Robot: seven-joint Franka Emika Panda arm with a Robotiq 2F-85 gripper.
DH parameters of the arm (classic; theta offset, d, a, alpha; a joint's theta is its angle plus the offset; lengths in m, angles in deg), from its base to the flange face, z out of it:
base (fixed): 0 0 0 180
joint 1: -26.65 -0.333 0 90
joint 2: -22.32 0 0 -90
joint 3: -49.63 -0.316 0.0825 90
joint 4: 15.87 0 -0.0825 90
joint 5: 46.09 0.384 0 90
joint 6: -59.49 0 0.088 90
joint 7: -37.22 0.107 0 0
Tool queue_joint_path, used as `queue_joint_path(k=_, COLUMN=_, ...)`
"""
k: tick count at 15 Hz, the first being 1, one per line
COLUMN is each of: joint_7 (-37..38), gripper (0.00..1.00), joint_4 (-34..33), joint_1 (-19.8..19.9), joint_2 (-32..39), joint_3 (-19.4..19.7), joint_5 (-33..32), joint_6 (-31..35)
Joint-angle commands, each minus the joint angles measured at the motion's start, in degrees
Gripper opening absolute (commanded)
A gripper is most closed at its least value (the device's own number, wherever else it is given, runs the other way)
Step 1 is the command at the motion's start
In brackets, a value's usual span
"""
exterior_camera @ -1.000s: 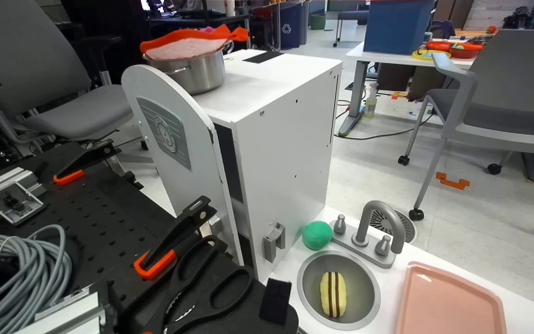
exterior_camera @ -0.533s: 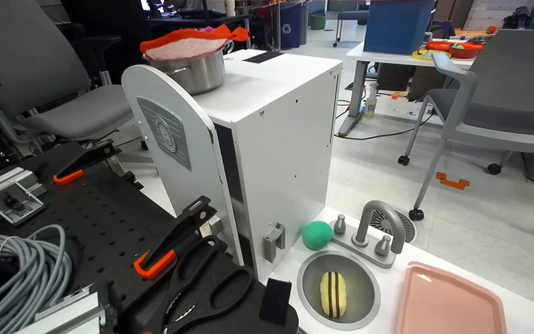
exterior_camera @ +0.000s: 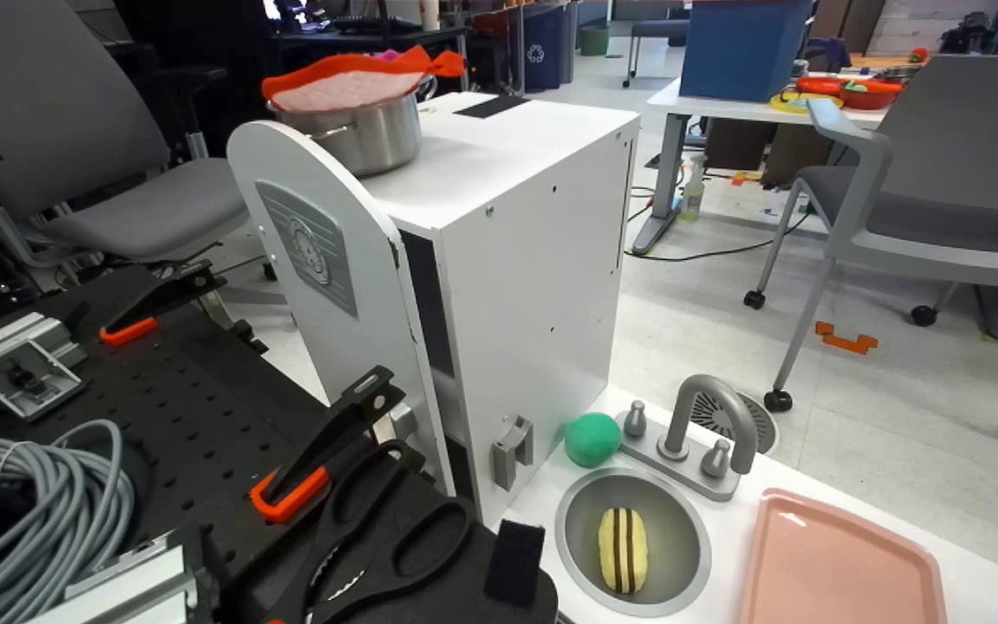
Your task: Remove the red block from the pot and put it on top of the cupboard
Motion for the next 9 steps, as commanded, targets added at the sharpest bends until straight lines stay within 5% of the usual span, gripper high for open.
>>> queue_joint_path(k=1, joint_7=1.78, gripper=1.00, joint_4=-3.81, joint_1=1.57, joint_2=4.57, joint_3=1.09, joint_5=0.20, joint_6=1.02)
queue_joint_path(k=9, joint_7=1.48, gripper=1.00, joint_4=-2.78, joint_1=2.03, joint_2=9.12, joint_3=1.10, joint_5=-1.95, joint_6=6.77)
